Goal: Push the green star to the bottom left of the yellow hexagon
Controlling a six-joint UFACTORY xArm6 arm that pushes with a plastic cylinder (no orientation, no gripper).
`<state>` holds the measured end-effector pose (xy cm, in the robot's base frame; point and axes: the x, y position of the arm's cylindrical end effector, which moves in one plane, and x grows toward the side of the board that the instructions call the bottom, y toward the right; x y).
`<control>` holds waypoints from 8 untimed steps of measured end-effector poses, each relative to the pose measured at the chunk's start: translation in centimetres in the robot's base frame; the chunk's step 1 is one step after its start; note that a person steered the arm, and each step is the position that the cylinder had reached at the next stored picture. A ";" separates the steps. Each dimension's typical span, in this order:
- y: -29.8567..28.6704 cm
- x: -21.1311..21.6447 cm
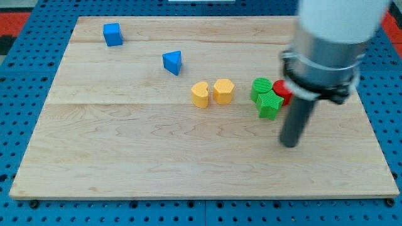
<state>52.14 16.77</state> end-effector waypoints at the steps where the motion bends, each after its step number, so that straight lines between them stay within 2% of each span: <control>1: 2.2 -2.1; 2: 1.4 -5.7; 3: -3.5 -6.2; 5: -13.2 -6.2; 6: -16.3 -5.0; 7: -19.2 -6.5; 8: -21.7 -6.1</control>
<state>46.00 -4.88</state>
